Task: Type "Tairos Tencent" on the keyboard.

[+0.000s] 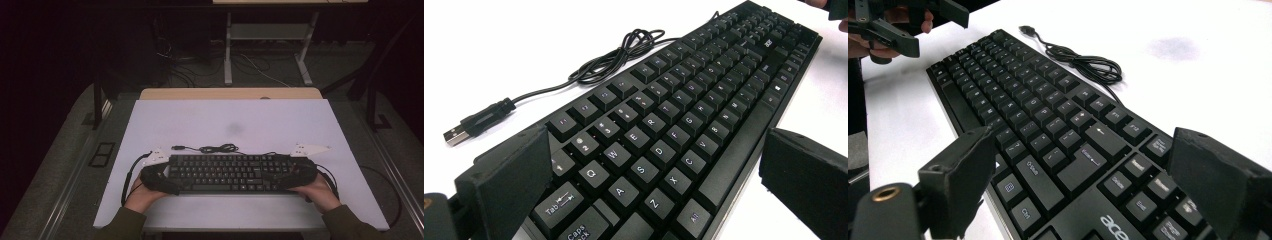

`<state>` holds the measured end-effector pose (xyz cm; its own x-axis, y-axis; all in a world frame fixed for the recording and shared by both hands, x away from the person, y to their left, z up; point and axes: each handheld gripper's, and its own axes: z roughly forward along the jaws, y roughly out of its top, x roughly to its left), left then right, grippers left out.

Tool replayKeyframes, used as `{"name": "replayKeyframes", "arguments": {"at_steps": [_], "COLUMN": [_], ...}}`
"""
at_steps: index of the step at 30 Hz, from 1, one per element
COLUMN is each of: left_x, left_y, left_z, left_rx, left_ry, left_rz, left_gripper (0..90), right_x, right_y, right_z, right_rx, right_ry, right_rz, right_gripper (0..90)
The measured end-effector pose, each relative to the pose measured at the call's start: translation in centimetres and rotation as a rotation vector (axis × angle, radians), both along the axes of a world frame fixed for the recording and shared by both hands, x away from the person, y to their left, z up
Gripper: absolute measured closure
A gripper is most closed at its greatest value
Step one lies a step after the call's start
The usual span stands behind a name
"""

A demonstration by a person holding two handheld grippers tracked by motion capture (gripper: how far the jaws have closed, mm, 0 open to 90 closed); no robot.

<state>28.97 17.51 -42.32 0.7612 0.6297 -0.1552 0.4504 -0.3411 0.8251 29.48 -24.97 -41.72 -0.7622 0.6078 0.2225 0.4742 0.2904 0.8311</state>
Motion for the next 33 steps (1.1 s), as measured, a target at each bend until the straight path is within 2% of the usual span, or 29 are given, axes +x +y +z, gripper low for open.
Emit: {"name": "replayKeyframes", "arguments": {"at_steps": [22, 33], "left_x": [0.0, 0.0], "left_y": [-0.2, -0.2], "left_z": [-0.1, -0.1], "left_rx": [-0.002, 0.0], "left_ry": [0.006, 0.005], "left_rz": [0.001, -0.002], "left_gripper": [0.0, 0.0], "right_x": [0.7, 1.1], "right_y": [1.7, 2.6], "right_z": [0.0, -0.1], "right_rx": [-0.018, -0.037], "right_ry": [0.016, 0.032], "right_rz": [0.029, 0.049], "right_gripper": [15.8, 23.9]}}
